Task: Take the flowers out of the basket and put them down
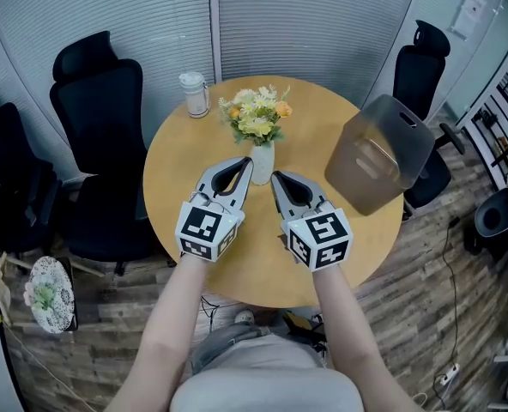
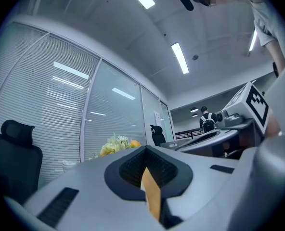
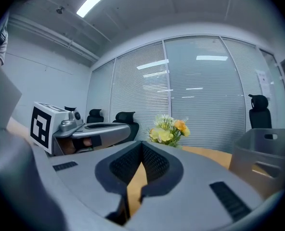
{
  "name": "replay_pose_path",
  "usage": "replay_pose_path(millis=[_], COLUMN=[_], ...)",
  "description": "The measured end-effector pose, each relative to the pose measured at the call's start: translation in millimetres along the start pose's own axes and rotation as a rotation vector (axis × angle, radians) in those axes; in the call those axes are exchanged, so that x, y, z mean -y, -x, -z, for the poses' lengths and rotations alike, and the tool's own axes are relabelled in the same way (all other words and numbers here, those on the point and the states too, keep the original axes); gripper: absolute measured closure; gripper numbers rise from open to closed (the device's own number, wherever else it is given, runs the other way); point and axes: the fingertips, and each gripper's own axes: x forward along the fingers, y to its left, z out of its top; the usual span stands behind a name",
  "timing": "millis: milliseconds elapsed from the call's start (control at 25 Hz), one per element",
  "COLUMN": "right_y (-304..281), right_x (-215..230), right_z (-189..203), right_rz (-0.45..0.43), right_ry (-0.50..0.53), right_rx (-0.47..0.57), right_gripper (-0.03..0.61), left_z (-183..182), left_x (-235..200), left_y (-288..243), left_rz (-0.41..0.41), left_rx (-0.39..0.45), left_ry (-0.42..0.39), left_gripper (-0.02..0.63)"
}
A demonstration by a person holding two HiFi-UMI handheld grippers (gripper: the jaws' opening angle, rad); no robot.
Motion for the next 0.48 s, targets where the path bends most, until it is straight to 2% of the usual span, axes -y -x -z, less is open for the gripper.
replay_pose_path(millis=[120, 320, 480], right_y=[3, 12, 18], right_x=[-5, -9, -11], right_z=[-13, -36, -45], right_rz=[0.01, 0.012, 0.026], right_ry=[0.037, 0.029, 0.06], right_rx=[0.018, 0.09, 0.122], right_gripper=[0.555, 0.555, 0.555], left_z=[-11, -24, -25], left_x=[-2, 0, 5], left_y=[3, 9, 11], left_rz=[-0.008, -0.028, -0.041], left_rx=[0.017, 0.02, 0.021], left_ry=[-0.008, -0.034, -0.038], left_gripper=[0.609, 0.609, 0.609])
